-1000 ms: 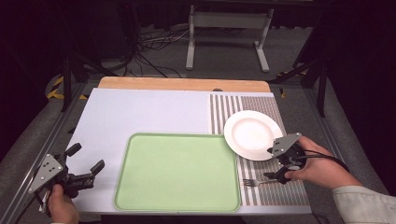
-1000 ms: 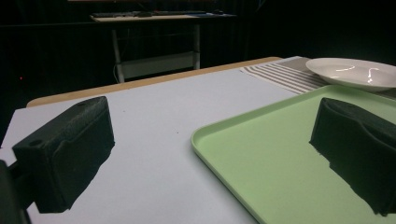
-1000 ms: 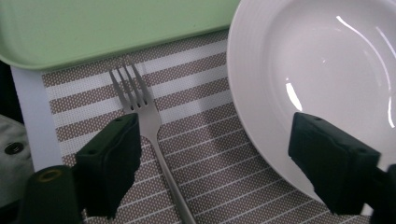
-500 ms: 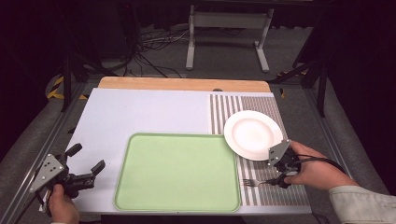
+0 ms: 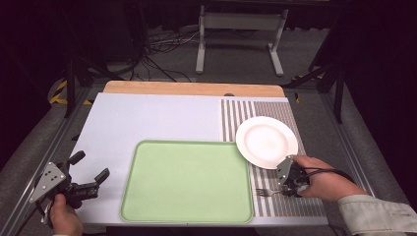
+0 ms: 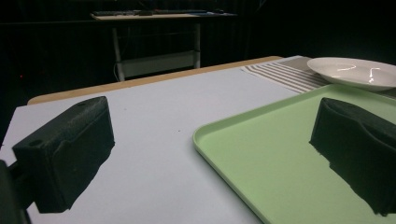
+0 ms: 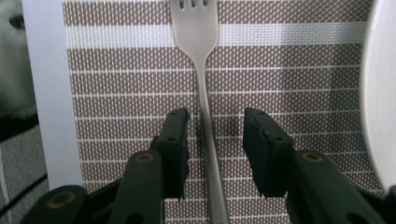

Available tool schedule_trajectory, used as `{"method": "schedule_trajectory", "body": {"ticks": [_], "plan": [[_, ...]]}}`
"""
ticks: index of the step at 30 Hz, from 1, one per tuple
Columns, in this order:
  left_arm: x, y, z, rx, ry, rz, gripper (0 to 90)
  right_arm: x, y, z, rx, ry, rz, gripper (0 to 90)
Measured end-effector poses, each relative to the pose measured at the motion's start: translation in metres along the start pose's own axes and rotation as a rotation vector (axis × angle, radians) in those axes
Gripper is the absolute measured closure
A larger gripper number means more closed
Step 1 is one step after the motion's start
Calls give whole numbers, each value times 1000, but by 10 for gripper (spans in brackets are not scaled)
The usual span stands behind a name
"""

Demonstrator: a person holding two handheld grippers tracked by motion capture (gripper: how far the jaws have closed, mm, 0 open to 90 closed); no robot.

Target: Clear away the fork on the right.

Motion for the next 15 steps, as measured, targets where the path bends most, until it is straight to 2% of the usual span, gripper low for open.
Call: {"method": "schedule_trajectory", "body": {"ticks": [4, 11, 15], "plan": [[1, 0, 0, 1, 2, -2, 3, -1, 1, 1, -27, -12, 7, 696], [1, 0, 0, 2, 2, -2, 3, -2, 3, 3, -85, -40, 15, 824], [0, 0, 0, 2, 2, -2, 3, -2, 5, 4, -106, -65, 17, 842]]}}
Point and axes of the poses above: each handheld gripper's, and its own axes: y roughly forward along the jaws, z roughly out of its top, x roughly to its right, the point moved 2 cm from there along y, roughly forward along the jaws, and after that the axes turned 8 degrees about z, right-handed, at the moved point
